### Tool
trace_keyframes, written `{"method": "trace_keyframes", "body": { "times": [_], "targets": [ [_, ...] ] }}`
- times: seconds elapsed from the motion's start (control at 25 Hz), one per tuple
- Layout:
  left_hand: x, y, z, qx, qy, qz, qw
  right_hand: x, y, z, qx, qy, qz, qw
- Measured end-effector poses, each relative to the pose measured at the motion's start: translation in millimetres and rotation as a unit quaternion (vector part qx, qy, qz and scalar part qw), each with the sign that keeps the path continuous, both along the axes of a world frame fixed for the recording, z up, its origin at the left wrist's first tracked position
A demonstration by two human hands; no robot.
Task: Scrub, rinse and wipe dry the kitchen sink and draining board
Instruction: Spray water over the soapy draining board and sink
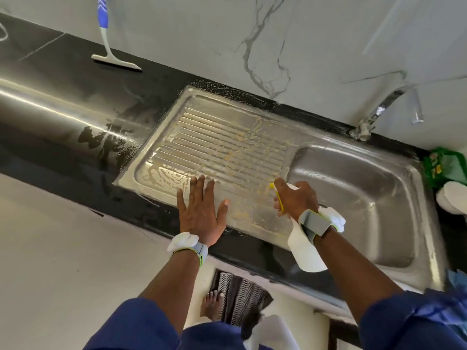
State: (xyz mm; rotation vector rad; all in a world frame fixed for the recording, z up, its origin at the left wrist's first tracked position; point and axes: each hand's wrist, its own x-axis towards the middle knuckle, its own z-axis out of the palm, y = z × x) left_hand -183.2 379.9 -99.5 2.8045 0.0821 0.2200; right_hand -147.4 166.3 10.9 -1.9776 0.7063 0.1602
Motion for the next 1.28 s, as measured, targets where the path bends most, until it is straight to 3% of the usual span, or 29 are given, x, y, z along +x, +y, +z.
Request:
{"method": "trace_keyframes", "body": {
  "times": [0.16,0.4,0.52,0.72,0.96,1.08,1.28],
  "targets": [
    [10,-37,4,-0.037,-0.001,0.109,0.993,37,-29,5,0.035,-0.028,-0.007,0.999],
    [6,-46,-7,0.003,0.011,0.118,0.993,73,-41,1,0.059,-0.032,0.069,0.995],
    [8,-45,-5,-0.002,0.01,0.128,0.992,85,-41,7,0.027,-0.051,0.073,0.996],
    [13,-46,-2,-0.016,-0.006,0.135,0.991,120,-53,0,0.133,-0.077,-0.013,0.988],
    [12,-45,-8,-0.013,-0.01,0.128,0.992,155,-61,3,0.169,-0.141,-0.084,0.972],
    [13,-44,-8,-0.008,-0.006,0.117,0.993,168,-65,4,0.215,-0.114,-0.09,0.966],
    [12,-44,-9,-0.017,-0.015,0.113,0.993,181,-88,4,0.188,-0.122,-0.145,0.964]
  ]
}}
